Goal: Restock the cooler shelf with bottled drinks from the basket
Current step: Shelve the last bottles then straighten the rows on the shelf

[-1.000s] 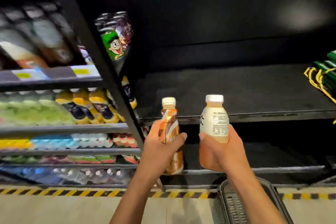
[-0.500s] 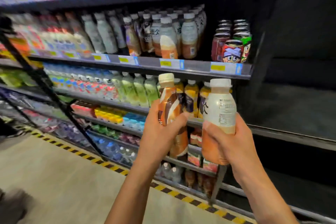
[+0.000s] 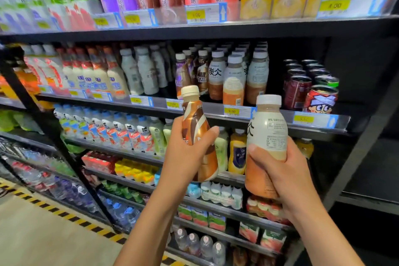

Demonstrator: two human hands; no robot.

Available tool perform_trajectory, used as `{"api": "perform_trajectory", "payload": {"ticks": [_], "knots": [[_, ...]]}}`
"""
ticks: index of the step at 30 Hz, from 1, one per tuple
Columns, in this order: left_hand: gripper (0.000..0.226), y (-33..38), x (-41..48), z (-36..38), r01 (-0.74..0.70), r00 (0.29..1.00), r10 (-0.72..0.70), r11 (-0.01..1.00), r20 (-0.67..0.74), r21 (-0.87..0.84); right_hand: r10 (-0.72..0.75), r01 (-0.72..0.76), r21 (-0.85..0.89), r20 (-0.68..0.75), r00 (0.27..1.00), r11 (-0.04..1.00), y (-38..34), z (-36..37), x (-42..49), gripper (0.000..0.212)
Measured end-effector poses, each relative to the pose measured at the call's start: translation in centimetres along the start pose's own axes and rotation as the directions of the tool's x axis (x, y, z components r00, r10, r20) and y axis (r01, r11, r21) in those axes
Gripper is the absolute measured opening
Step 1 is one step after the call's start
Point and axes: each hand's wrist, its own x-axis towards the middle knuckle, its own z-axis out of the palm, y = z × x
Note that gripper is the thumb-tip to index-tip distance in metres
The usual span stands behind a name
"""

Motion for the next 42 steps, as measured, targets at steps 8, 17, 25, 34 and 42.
{"api": "perform_trajectory", "payload": {"ticks": [8,17,25,34,42], "knots": [[0.020,-0.9,9.4,-1.1,-0.017,0.999,0.021,0.996,0.046,-0.087,-0.049,0.047,-0.026,-0.060,0.997,0.999,-1.4,3.8,7.2,0.037],[0.020,-1.6,17.9,-1.1,0.005,0.993,-0.012,0.998,0.113,0.065,-0.096,0.078,-0.127,-0.142,0.985,0.989,-3.6,6.0,13.8,0.046],[0.029,-2.1,23.4,-0.7,0.003,0.997,-0.014,0.991,0.080,0.135,-0.098,0.058,-0.182,-0.220,0.971,0.982,-3.6,7.2,18.0,0.046],[0.047,-2.7,26.8,-0.2,-0.065,0.997,0.070,0.844,0.011,0.532,-0.091,0.021,-0.224,-0.305,0.948,0.974,-3.0,5.3,21.3,0.062],[0.052,-4.5,27.0,1.4,-0.095,0.994,0.110,0.739,0.020,0.667,-0.098,0.032,-0.237,-0.272,0.957,0.971,-1.0,3.1,22.8,0.058]]}}
